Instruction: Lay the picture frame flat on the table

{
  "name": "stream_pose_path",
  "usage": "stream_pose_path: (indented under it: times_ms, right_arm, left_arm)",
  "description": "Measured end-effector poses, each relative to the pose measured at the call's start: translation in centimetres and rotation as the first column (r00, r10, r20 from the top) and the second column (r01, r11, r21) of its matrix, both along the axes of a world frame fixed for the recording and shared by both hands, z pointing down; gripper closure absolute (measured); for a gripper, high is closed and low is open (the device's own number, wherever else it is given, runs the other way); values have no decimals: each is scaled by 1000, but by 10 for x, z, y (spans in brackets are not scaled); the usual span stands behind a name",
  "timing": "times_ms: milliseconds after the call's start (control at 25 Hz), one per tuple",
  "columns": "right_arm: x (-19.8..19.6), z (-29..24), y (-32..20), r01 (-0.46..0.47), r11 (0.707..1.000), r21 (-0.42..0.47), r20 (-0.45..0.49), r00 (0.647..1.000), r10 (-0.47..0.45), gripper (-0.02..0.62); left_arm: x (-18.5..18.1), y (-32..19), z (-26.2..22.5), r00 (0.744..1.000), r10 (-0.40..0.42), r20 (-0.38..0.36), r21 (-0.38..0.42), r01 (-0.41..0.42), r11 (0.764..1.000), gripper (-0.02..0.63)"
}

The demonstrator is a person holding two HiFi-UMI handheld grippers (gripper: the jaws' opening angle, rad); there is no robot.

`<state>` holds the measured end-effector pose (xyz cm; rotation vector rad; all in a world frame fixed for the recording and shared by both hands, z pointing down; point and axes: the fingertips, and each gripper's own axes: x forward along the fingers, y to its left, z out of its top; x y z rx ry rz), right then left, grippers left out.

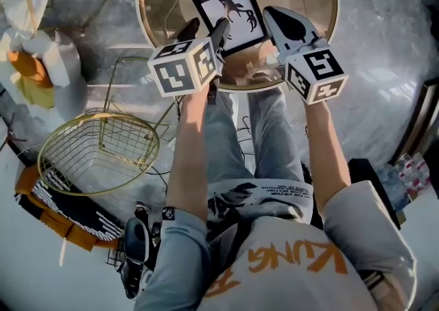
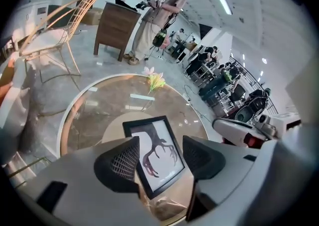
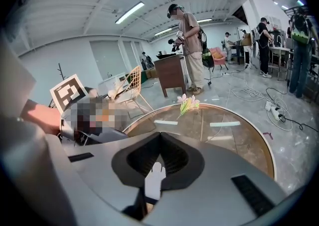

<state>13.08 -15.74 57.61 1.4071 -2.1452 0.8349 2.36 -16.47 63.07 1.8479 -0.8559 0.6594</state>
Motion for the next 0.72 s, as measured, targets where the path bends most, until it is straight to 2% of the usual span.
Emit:
stream_pose_path:
  times_ms: [160, 240, 280, 520, 720]
  right_arm:
    - [-14, -34, 4, -1, 1000, 15, -3, 1000, 1, 598]
    - [-21, -52, -3, -11, 1000, 29, -6, 1000, 11, 598]
    - [-24, -62, -4, -17, 999, 36, -7, 1000, 17, 598]
    - [-24, -119, -22, -69, 991, 111, -1, 998, 69, 598]
    - [-28, -168, -41, -117, 975, 187, 41, 993, 112, 598]
  left_arm:
    - [-4, -6, -53, 999, -13, -43, 123, 18, 992, 415]
    - [-13, -15, -77, 998, -28, -49, 175, 37, 984, 497]
    - [-18, -18, -89, 998, -33, -47, 198, 42, 979, 514]
    - [-28, -38, -157, 997, -56, -49, 339, 69, 938, 566]
    - [-32, -59, -222, 995, -70, -65, 468, 92, 879, 581]
